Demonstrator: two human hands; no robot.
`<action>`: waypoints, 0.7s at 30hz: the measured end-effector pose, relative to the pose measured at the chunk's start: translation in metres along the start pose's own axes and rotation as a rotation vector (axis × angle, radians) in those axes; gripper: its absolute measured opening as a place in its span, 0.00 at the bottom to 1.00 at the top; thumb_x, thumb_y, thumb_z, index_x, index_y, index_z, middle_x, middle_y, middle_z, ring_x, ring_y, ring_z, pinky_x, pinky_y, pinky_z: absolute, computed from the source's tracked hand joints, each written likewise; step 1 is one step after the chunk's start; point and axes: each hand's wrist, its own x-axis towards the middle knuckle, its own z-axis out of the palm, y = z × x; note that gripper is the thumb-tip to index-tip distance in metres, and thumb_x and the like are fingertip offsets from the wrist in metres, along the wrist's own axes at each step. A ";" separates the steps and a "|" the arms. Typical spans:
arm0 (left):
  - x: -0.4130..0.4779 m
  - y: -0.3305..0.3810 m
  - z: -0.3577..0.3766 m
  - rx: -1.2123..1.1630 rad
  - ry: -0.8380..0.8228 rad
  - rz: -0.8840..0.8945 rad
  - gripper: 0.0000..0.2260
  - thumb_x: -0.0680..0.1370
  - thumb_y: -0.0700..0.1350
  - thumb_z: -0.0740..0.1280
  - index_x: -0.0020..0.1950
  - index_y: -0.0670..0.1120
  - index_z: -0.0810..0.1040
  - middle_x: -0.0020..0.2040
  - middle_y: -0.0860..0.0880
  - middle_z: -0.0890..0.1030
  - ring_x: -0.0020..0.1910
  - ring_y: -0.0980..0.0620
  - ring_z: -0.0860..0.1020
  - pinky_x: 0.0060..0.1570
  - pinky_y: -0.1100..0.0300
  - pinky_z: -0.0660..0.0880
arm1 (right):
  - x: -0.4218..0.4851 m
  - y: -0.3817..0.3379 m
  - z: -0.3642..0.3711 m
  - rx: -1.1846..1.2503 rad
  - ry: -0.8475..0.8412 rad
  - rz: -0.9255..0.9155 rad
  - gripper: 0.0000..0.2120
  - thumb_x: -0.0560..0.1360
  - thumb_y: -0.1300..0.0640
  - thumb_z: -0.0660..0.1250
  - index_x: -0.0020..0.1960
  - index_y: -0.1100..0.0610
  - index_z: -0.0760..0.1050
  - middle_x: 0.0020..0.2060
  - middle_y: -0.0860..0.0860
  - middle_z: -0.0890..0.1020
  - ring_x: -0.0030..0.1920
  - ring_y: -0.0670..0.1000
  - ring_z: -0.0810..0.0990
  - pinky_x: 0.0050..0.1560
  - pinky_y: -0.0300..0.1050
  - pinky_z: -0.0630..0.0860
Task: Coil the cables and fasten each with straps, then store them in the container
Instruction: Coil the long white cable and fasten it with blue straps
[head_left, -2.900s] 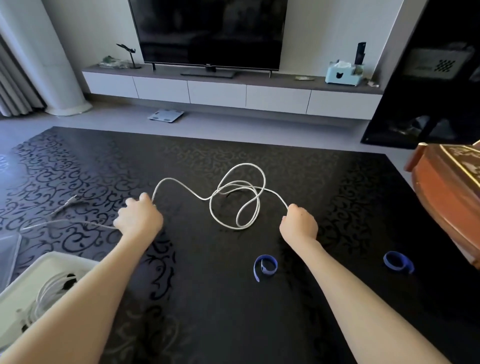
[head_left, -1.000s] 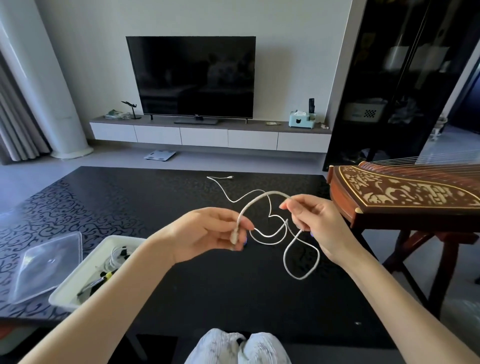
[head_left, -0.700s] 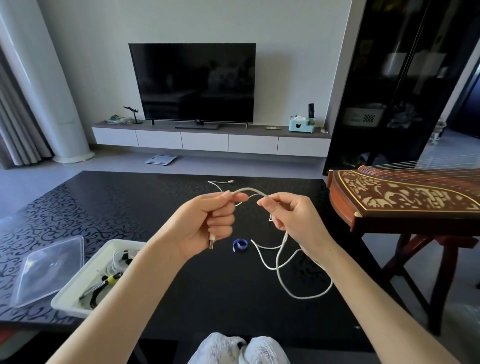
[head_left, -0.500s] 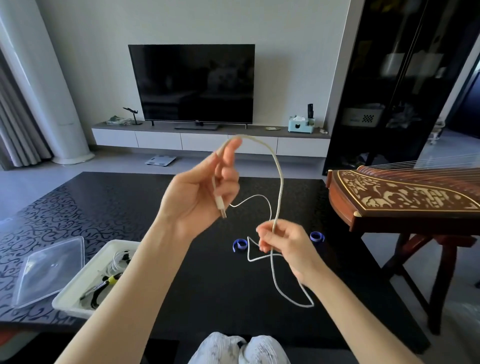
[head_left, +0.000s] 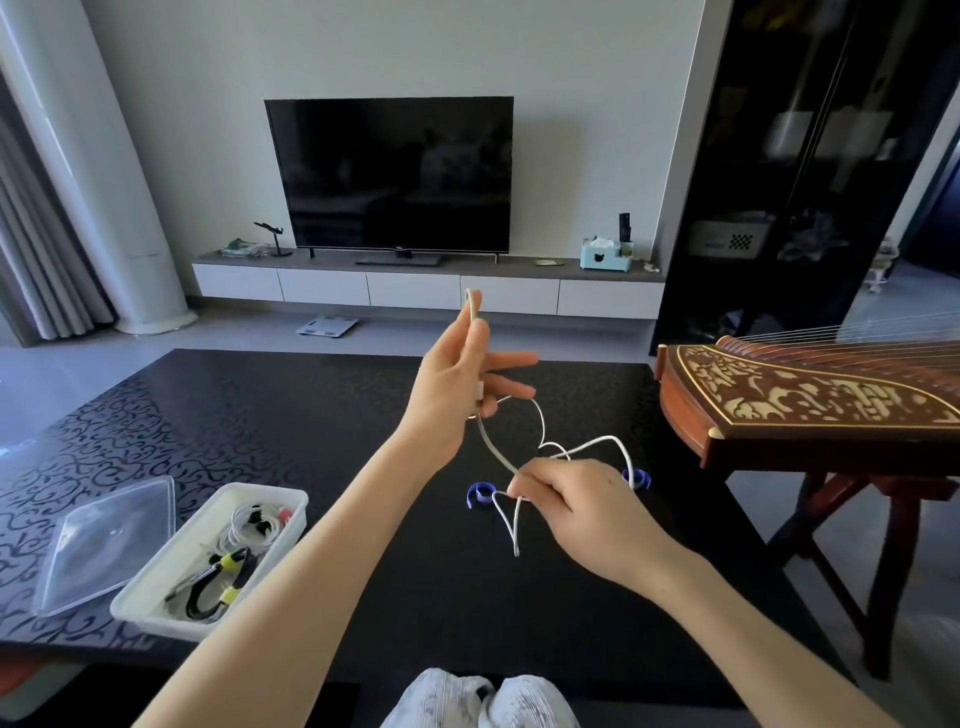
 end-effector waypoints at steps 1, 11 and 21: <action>0.001 -0.004 -0.002 0.075 -0.005 0.009 0.21 0.82 0.49 0.55 0.75 0.56 0.58 0.45 0.46 0.85 0.36 0.49 0.83 0.25 0.65 0.71 | 0.001 -0.002 -0.006 0.003 0.014 -0.003 0.11 0.80 0.55 0.59 0.48 0.54 0.80 0.28 0.47 0.76 0.30 0.45 0.74 0.33 0.36 0.66; -0.025 -0.013 -0.004 0.364 -0.291 -0.045 0.18 0.83 0.51 0.51 0.73 0.53 0.63 0.29 0.46 0.80 0.22 0.51 0.75 0.21 0.62 0.67 | 0.025 -0.018 -0.055 0.042 0.140 -0.190 0.10 0.73 0.48 0.69 0.40 0.54 0.82 0.28 0.47 0.80 0.30 0.47 0.76 0.31 0.35 0.69; -0.033 -0.025 -0.013 -0.259 -0.429 -0.260 0.19 0.78 0.51 0.55 0.57 0.46 0.82 0.19 0.48 0.68 0.19 0.55 0.62 0.26 0.60 0.57 | 0.068 -0.011 -0.081 0.223 0.108 -0.064 0.09 0.66 0.51 0.76 0.40 0.49 0.75 0.30 0.45 0.78 0.31 0.41 0.75 0.37 0.36 0.72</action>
